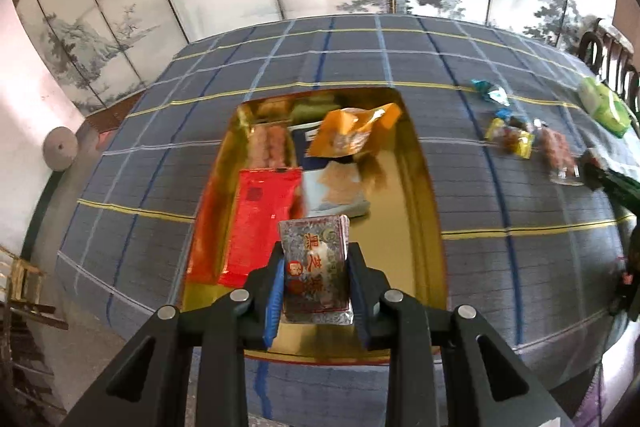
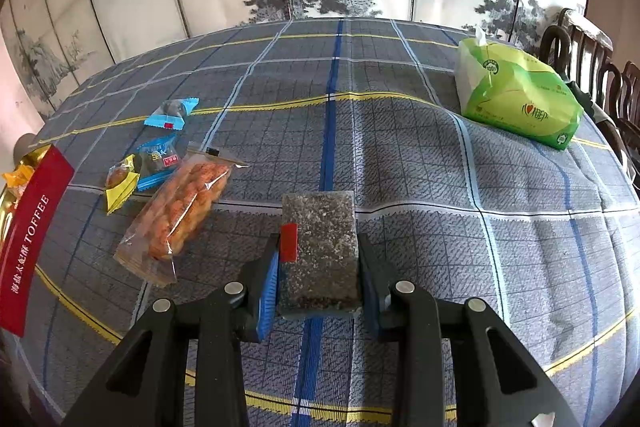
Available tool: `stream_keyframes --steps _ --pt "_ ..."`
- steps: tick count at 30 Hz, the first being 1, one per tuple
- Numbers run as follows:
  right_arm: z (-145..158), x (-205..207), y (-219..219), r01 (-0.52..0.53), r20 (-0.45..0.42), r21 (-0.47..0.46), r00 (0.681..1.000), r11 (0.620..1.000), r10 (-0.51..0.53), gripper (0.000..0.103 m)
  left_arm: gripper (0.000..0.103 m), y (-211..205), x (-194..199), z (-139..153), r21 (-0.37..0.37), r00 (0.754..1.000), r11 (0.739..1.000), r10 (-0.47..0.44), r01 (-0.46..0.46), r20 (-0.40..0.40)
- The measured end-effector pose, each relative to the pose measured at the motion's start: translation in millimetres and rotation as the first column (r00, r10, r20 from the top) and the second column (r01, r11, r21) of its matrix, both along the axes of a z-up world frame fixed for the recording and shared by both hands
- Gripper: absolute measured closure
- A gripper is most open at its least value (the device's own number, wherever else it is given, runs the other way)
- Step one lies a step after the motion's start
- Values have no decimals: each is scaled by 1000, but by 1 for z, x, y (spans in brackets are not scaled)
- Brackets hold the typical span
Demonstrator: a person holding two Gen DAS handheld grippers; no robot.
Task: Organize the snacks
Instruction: 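Carry the pastry box over the gold tray with the left tool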
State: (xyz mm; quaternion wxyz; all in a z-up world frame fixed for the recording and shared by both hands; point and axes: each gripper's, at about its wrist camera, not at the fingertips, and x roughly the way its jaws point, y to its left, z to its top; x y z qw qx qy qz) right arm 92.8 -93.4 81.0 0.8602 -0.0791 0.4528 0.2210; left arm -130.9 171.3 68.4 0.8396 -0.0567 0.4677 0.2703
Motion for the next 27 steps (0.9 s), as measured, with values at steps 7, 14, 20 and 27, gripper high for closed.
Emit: stream_keyframes --steps 7,14,20,27 --pt "0 -1 1 0 3 -7 1000 1000 0 71 74 3 2 -11 87 999 996 26 -24 -21" --pt "0 -1 1 0 5 -10 1000 1000 0 71 74 4 6 -18 124 999 992 39 -34 -34" --pt "0 -1 1 0 6 -12 1000 1000 0 71 74 7 9 -22 148 998 988 54 -47 -43" --pt "0 -2 2 0 8 -18 1000 1000 0 71 74 9 12 -25 190 996 980 71 -61 -50"
